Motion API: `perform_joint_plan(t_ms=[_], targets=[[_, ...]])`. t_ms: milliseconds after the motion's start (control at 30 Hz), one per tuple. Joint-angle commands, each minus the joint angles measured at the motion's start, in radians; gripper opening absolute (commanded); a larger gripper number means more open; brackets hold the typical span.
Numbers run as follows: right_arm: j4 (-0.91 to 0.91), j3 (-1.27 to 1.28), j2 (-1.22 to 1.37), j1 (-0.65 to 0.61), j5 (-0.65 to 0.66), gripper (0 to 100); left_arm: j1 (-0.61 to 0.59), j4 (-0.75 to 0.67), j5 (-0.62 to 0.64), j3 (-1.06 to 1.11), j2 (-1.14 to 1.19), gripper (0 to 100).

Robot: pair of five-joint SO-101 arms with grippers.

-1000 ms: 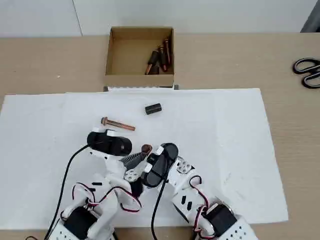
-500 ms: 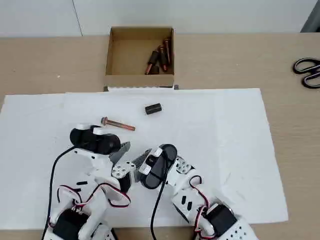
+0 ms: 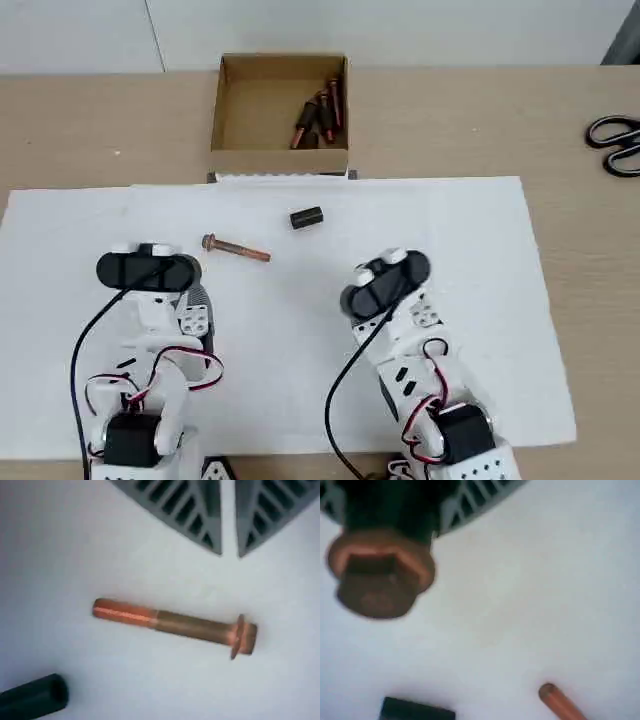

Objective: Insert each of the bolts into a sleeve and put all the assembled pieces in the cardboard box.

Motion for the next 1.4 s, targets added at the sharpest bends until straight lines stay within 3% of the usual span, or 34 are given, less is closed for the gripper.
perform_joint_plan(t_ms=[0, 133, 300, 667, 1067, 1367], targets=[[0.044, -0.135, 0.002, 0.024, -0.049, 0.2, -0.028, -0.003, -0.006, 0.044, -0.006, 1], [0.047, -0.276, 0.17, 0.025, -0.049, 0.2, -0.025, -0.003, -0.006, 0.082, -0.006, 1], [-0.001, -0.537, 0.562, 0.025, -0.051, 0.2, -0.029, -0.025, -0.009, 0.114, -0.006, 1], [-0.073, -1.364, 1.517, 0.028, -0.043, 0.2, -0.029, -0.038, -0.011, 0.125, -0.006, 1], [-0.076, -2.202, 2.33, 0.035, 0.207, 0.2, -0.029, -0.038, -0.008, 0.125, -0.006, 1], [-0.239, -2.682, 2.737, 0.024, 0.407, 0.3, -0.029, -0.038, -0.006, 0.125, -0.006, 1]])
